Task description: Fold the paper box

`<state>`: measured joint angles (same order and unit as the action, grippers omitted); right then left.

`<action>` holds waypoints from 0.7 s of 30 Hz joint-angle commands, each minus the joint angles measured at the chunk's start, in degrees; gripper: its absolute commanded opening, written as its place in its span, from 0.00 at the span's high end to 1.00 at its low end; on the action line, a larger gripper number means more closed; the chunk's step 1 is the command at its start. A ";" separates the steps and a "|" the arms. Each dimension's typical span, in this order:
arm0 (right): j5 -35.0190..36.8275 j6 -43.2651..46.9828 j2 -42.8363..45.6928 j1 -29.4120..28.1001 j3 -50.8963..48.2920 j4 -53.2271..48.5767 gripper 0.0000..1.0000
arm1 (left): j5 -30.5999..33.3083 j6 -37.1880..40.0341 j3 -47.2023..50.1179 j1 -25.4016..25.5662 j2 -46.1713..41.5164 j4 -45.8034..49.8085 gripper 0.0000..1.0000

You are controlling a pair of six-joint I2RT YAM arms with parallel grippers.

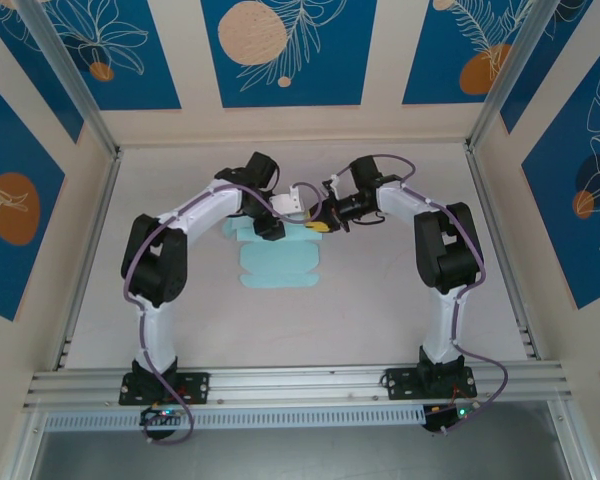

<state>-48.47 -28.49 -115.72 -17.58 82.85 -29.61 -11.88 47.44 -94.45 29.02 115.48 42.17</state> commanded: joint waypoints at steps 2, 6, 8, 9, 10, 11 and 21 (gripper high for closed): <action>2.48 1.38 2.29 -0.58 -0.69 -1.38 0.75 | 1.75 0.81 0.78 1.16 -1.17 -2.17 0.55; 4.98 0.56 5.43 -0.44 -2.81 -0.16 0.62 | 3.69 0.78 3.69 1.56 -2.85 -5.59 0.59; 6.37 0.30 7.10 -0.36 -3.56 -0.06 0.59 | 3.88 0.79 4.14 1.65 -3.11 -5.92 0.60; 7.16 0.19 8.13 -0.35 -3.96 -0.08 0.58 | 4.00 0.81 4.56 1.60 -3.33 -6.27 0.60; 8.35 -0.06 9.35 -0.26 -4.46 -0.03 0.57 | 4.28 0.76 5.16 1.69 -3.72 -6.91 0.62; 9.64 -0.30 10.50 -0.17 -4.97 0.01 0.57 | 4.56 0.81 5.94 1.80 -4.18 -7.79 0.64; 20.60 -5.17 21.47 0.32 -8.85 3.23 0.59 | 13.27 2.65 18.28 3.72 -10.29 -25.22 0.70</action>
<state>-31.18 -31.68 -95.57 -17.50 74.72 -27.24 -2.37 48.60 -78.54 31.70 107.72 23.62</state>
